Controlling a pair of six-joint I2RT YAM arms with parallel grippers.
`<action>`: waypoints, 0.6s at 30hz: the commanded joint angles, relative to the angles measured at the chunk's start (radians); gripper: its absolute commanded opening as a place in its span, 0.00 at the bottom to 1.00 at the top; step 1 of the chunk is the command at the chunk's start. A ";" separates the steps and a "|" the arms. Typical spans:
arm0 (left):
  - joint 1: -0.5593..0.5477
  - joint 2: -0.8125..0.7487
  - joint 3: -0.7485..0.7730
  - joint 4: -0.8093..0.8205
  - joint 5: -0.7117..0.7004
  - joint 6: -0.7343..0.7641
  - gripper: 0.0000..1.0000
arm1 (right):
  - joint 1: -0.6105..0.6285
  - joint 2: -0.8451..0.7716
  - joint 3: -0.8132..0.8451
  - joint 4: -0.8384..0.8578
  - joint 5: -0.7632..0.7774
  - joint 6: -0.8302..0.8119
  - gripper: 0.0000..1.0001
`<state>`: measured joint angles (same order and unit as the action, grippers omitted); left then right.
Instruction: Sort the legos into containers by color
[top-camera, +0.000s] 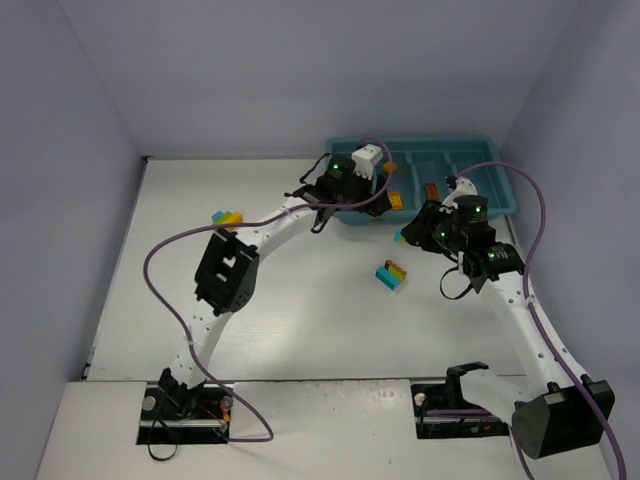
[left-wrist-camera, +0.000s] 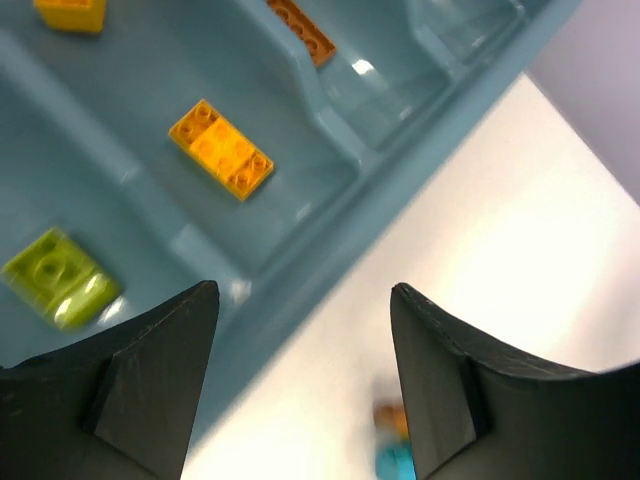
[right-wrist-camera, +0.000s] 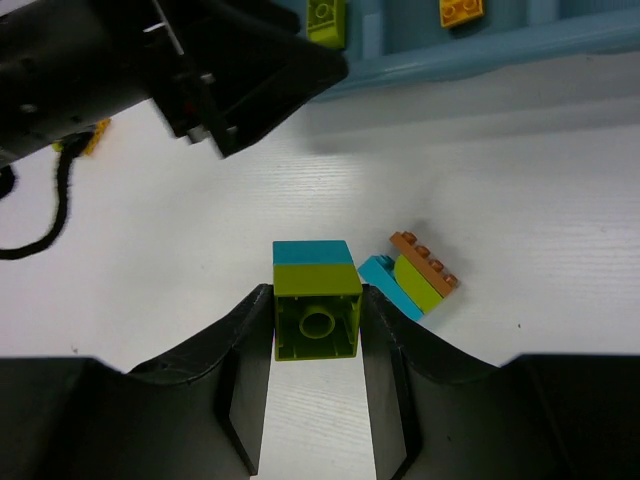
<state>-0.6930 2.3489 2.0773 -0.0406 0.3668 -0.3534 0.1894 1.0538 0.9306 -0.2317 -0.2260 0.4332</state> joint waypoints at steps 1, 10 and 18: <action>0.091 -0.295 -0.109 0.146 0.075 -0.028 0.63 | -0.005 0.026 0.085 0.051 -0.078 -0.066 0.00; 0.268 -0.648 -0.545 0.285 0.515 -0.167 0.66 | -0.008 0.097 0.171 0.150 -0.376 -0.140 0.00; 0.267 -0.851 -0.743 0.297 0.638 -0.137 0.74 | -0.008 0.144 0.178 0.345 -0.636 -0.128 0.00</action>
<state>-0.4213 1.5860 1.3510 0.1738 0.8932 -0.5041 0.1883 1.1824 1.0595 -0.0620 -0.6830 0.3054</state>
